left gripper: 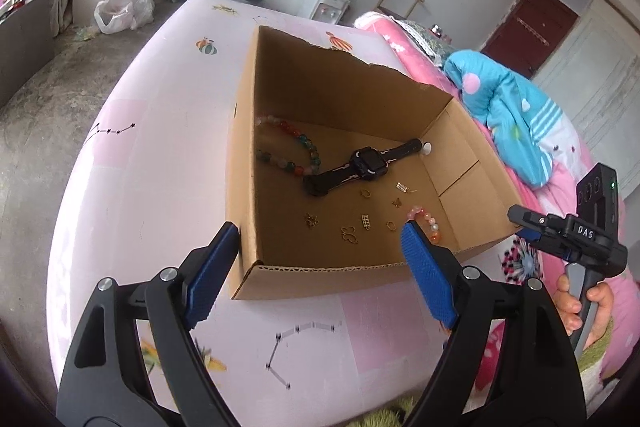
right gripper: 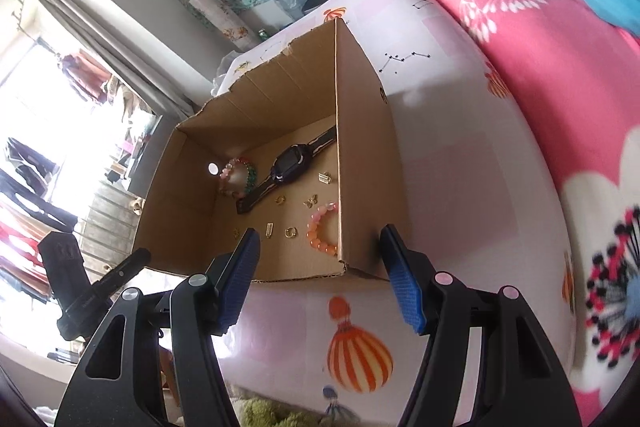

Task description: Organize jewelry

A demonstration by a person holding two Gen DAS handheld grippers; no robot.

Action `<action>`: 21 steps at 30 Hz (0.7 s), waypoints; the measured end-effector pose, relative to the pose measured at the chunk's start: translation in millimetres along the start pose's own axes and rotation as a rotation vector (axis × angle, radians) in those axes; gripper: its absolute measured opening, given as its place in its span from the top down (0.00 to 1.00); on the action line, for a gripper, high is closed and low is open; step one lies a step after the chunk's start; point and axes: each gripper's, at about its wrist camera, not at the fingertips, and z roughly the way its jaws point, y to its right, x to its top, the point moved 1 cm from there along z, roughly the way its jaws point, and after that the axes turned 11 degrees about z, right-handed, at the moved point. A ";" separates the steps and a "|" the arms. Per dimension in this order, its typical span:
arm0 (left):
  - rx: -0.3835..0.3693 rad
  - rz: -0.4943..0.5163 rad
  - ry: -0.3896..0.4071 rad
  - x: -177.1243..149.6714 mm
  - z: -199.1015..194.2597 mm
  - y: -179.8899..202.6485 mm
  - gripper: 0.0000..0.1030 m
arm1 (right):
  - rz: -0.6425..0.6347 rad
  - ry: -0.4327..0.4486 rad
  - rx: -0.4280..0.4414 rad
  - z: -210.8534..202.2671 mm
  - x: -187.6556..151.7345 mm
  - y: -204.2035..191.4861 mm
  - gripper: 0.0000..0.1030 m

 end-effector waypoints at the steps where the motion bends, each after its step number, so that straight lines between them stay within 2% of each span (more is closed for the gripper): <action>1: -0.006 0.000 -0.001 -4.4 -4.8 1.6 0.24 | -0.002 0.002 -0.002 -2.3 -3.5 -0.1 0.40; 10: -0.084 -0.033 -0.033 -46.0 -28.0 14.8 0.24 | 0.039 0.001 -0.017 -23.8 -39.2 18.8 0.40; 21: -0.028 0.080 0.006 -60.3 -46.6 38.4 0.23 | 0.007 0.057 -0.047 -32.6 -50.1 19.2 0.40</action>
